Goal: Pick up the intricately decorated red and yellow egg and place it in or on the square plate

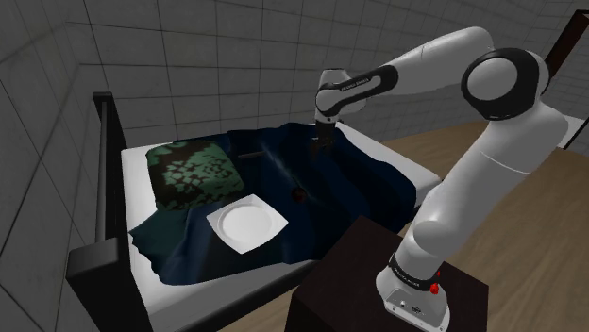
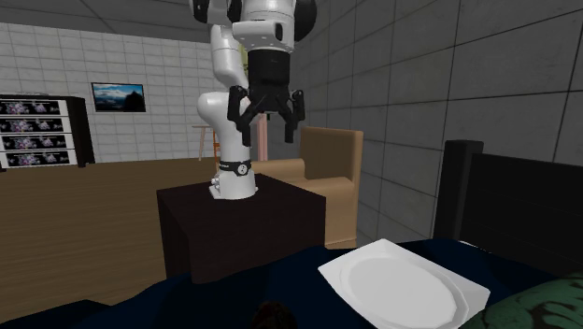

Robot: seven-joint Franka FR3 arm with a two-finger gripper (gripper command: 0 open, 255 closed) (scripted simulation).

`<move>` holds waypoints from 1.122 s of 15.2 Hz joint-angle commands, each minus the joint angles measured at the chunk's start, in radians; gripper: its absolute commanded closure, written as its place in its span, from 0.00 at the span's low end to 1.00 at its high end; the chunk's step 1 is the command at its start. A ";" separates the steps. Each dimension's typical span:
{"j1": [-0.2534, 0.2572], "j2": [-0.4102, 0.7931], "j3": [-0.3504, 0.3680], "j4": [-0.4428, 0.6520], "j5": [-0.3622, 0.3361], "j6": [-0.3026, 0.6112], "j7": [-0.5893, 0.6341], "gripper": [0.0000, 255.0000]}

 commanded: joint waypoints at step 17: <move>-0.135 0.737 0.019 0.525 0.318 0.148 -0.315 0.00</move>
